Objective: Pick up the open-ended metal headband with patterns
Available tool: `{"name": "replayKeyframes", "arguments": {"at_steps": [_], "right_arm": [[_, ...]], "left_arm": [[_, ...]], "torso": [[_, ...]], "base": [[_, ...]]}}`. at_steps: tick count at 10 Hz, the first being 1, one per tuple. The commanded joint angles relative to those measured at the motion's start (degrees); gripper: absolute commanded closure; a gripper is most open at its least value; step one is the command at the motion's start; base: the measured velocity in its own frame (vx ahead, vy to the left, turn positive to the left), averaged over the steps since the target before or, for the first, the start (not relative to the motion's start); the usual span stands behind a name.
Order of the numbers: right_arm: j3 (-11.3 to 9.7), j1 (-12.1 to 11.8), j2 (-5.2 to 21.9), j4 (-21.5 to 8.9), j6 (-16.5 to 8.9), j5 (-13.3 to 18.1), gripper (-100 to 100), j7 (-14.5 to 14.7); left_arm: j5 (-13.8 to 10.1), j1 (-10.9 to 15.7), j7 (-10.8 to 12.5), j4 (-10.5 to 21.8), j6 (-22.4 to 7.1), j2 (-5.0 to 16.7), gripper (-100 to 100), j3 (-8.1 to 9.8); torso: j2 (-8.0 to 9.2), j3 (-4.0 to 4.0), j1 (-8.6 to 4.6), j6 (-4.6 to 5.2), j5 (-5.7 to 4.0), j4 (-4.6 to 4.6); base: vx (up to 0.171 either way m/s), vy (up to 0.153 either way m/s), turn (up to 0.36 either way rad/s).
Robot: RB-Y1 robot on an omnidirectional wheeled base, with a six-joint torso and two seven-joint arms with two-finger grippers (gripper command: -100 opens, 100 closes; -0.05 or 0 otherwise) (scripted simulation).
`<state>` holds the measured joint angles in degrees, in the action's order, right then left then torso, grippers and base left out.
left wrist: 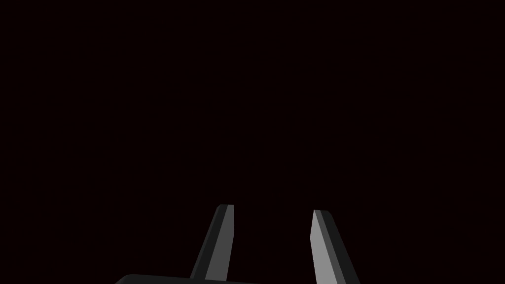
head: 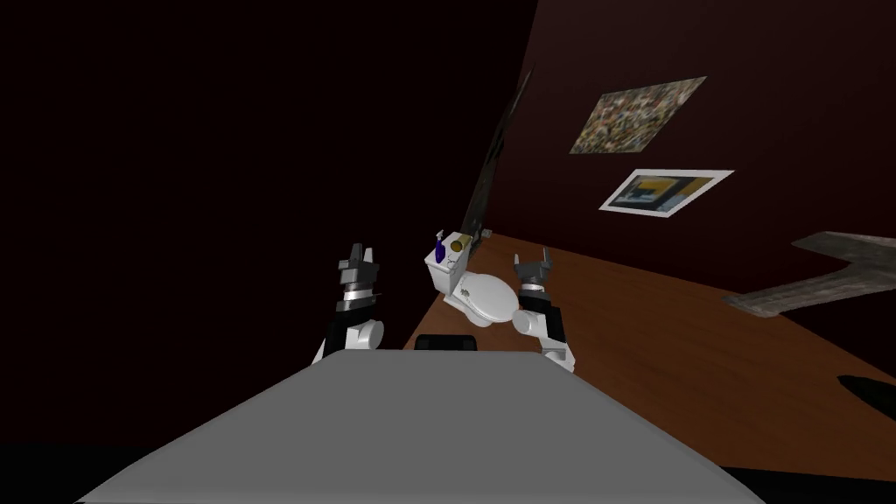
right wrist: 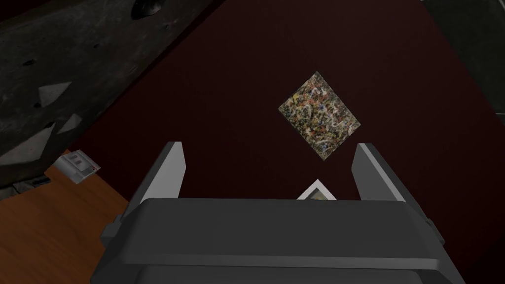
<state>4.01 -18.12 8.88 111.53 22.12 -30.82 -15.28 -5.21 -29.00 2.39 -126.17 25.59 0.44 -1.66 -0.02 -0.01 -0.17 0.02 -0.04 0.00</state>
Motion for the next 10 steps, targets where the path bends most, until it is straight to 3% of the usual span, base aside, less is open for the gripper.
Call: {"name": "replayKeyframes", "arguments": {"at_steps": [1, 2, 3, 5, 8, 10], "right_arm": [[0.58, 1.95, 0.51, -2.86, 0.05, -2.86, -100, -2.08], [0.58, 1.95, 0.51, -2.96, 0.05, -4.71, -100, -2.08], [1.16, 3.72, 0.70, -5.29, -0.13, -6.45, -100, -3.75], [1.16, 3.72, 0.70, -5.36, -0.13, -8.82, -100, -3.75], [2.47, 7.51, 0.90, -10.45, -0.43, -14.45, -100, -7.17], [2.47, 7.51, 0.90, -10.45, -0.43, -16.87, -100, -7.17]], "left_arm": [[0.00, 0.00, 0.00, 0.00, 0.00, 0.00, 0, 0.00], [0.00, 0.00, 0.00, 0.00, 0.00, 0.00, 0, 0.00], [0.00, 0.00, 0.00, 0.00, 0.00, 0.00, 0, 0.00], [0.00, 0.00, 0.00, 0.00, 0.00, 0.00, 0, 0.00], [0.00, 0.00, 0.00, 0.00, 0.00, 0.00, 0, 0.00], [0.00, 0.00, 0.00, 0.00, 0.00, 0.00, 0, 0.00]], "torso": [[0.00, 0.00, 0.00, 0.00, 0.00, 0.00], [-0.02, -0.01, -0.04, -0.02, 0.00, 0.00], [-0.01, -0.01, -0.01, 0.00, -0.01, 0.00], [0.00, 0.00, 0.01, 0.00, 0.00, 0.00], [0.01, 0.01, 0.05, 0.01, 0.01, 0.00], [0.01, 0.01, 0.02, 0.01, 0.00, 0.00]], "base": [[-0.005, -0.053, 0.097], [-0.005, -0.047, 0.072], [-0.012, -0.050, 0.128], [-0.007, -0.031, 0.041], [-0.015, -0.036, 0.111], [-0.009, -0.029, 0.033]]}}
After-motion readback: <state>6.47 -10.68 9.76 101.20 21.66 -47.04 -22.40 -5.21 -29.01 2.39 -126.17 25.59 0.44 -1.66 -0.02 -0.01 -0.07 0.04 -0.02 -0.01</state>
